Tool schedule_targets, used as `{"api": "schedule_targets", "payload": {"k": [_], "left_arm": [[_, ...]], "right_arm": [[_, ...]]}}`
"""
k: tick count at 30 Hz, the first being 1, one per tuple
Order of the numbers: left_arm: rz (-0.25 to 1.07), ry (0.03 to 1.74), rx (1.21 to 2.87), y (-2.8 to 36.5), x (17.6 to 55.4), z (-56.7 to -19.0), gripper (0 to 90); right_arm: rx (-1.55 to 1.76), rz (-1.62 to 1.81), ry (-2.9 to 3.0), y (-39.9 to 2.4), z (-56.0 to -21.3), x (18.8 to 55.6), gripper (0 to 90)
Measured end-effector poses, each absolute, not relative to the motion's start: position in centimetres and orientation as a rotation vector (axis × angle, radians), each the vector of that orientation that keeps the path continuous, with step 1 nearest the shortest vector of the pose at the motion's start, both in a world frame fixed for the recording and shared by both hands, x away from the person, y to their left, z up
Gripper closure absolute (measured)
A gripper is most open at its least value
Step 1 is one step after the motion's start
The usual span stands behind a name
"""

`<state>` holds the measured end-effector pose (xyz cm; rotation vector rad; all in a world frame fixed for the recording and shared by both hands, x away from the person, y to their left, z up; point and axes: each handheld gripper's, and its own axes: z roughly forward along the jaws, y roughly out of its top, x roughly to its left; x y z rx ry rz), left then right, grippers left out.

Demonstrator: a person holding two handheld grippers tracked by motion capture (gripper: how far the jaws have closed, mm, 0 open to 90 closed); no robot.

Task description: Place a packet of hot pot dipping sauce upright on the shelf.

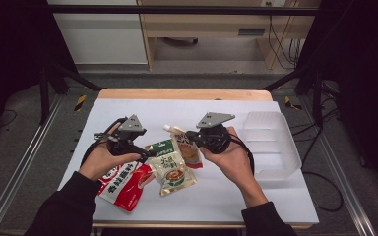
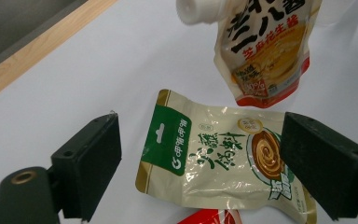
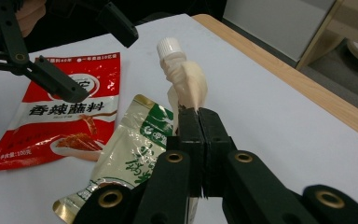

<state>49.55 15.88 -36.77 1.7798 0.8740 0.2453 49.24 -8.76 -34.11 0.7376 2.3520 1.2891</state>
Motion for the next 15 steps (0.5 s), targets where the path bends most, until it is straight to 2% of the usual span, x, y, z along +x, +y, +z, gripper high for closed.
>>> {"api": "schedule_targets", "payload": {"k": [10,15], "left_arm": [[0.246,0.843,1.774,15.2,49.7,-36.0,14.9],[0.236,0.822,1.771,14.9,49.7,-35.7,19.8]], "right_arm": [[0.701,1.321,2.371,-7.9,-33.5,49.0,90.0],[0.676,1.337,2.386,-7.3,-33.4,48.7,90.0]]}}
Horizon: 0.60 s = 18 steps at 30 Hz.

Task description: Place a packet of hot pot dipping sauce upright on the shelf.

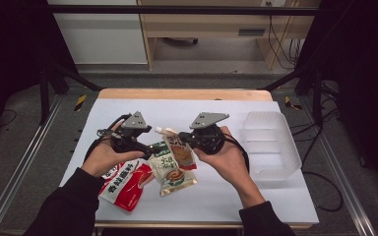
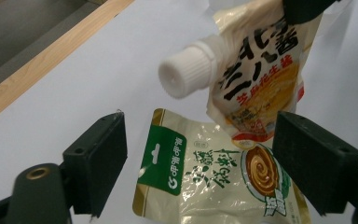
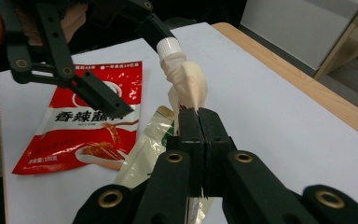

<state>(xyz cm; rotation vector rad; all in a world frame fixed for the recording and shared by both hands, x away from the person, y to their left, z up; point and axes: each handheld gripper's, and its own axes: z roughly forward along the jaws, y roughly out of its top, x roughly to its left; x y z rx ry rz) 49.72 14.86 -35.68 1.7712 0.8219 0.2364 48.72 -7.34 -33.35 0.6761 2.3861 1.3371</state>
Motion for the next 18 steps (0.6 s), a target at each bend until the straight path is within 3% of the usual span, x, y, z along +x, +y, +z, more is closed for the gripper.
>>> {"api": "schedule_targets", "payload": {"k": [11,18], "left_arm": [[0.232,0.783,1.756,14.4,49.9,-35.1,28.3],[0.216,0.752,1.751,14.0,49.8,-34.5,40.4]], "right_arm": [[0.660,1.366,2.402,-7.0,-33.4,48.5,90.0],[0.655,1.403,2.408,-6.8,-33.2,48.4,90.0]]}}
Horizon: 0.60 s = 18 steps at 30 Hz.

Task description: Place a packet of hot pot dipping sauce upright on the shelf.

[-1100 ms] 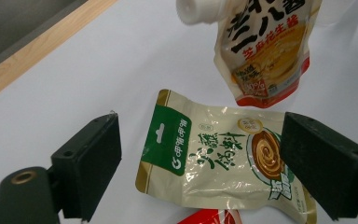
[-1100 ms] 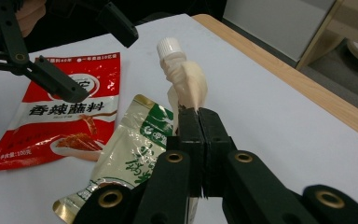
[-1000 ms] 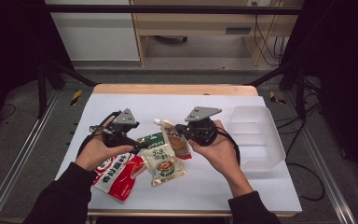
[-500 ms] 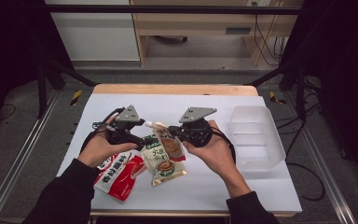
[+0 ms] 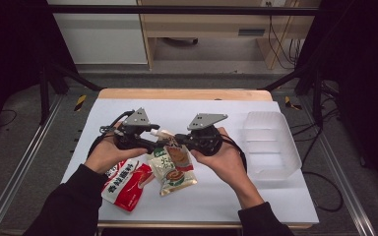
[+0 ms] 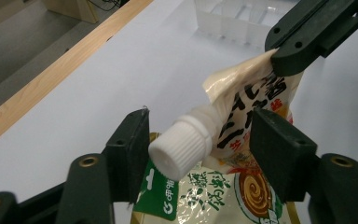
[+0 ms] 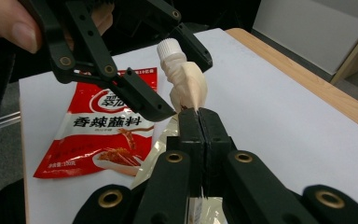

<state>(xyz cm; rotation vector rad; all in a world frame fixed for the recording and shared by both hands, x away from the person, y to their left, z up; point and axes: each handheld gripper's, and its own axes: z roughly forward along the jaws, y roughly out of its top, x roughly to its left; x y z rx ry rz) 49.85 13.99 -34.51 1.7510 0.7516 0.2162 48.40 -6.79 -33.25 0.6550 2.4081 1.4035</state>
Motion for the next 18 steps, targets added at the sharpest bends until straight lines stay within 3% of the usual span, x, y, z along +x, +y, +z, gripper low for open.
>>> {"api": "schedule_targets", "payload": {"k": [1,10,18], "left_arm": [[0.205,0.751,1.748,14.00,49.90,-34.44,45.9],[0.187,0.778,1.761,14.32,50.10,-34.40,63.5],[0.157,0.781,1.777,14.01,49.81,-33.86,71.3]], "right_arm": [[0.655,1.409,2.409,-6.74,-33.18,48.35,90.0],[0.679,1.411,2.410,-6.86,-33.38,48.71,90.0],[0.710,1.409,2.385,-7.18,-33.59,48.98,89.8]]}}
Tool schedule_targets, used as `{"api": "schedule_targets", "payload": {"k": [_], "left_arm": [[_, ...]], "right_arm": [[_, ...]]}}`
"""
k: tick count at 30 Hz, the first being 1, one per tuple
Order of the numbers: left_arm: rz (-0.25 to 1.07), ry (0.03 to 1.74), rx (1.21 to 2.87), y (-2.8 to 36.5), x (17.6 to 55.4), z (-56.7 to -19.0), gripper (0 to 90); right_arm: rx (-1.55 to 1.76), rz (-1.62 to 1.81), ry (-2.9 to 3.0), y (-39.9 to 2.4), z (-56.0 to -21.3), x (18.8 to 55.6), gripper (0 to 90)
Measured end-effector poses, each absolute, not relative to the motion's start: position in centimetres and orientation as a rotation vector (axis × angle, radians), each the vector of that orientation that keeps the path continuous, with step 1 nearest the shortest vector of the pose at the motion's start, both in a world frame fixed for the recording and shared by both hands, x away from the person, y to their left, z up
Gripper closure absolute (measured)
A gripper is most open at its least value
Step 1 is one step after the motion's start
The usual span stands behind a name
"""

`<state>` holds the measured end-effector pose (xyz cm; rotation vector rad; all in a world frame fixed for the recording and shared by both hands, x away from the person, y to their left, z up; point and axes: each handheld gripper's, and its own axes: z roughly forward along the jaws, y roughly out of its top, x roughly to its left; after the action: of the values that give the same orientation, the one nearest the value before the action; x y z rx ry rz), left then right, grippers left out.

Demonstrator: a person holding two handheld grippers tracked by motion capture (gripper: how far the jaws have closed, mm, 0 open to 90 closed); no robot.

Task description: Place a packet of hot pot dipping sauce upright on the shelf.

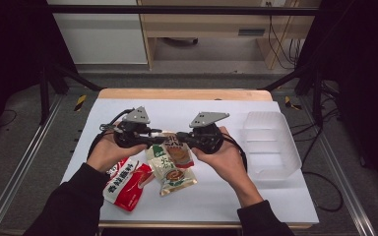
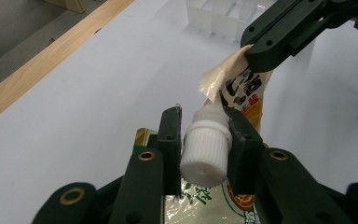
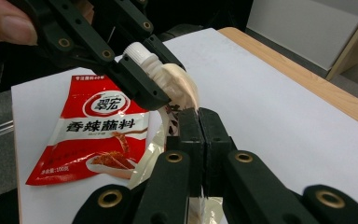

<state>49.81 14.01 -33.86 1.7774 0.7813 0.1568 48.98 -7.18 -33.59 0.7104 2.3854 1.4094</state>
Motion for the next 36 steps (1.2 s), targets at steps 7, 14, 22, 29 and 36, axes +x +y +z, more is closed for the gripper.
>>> {"api": "schedule_targets", "payload": {"k": [7,14,22,29,36], "left_arm": [[0.145,0.779,1.797,13.4,49.4,-32.9,72.2],[0.139,0.752,1.820,12.9,48.9,-31.6,73.3],[0.143,0.749,1.832,12.7,48.8,-31.9,73.5],[0.134,0.748,1.826,12.7,49.1,-32.0,73.5],[0.151,0.755,1.831,12.7,49.0,-32.3,73.5]], "right_arm": [[0.714,1.393,2.383,-7.4,-33.6,48.7,89.2],[0.663,1.333,2.413,-7.4,-33.1,48.8,82.1],[0.597,1.186,2.413,-7.7,-31.8,49.0,57.9],[0.458,1.006,2.488,-6.6,-31.6,49.7,34.4],[0.415,0.910,2.550,-6.3,-31.6,50.5,22.3]]}}
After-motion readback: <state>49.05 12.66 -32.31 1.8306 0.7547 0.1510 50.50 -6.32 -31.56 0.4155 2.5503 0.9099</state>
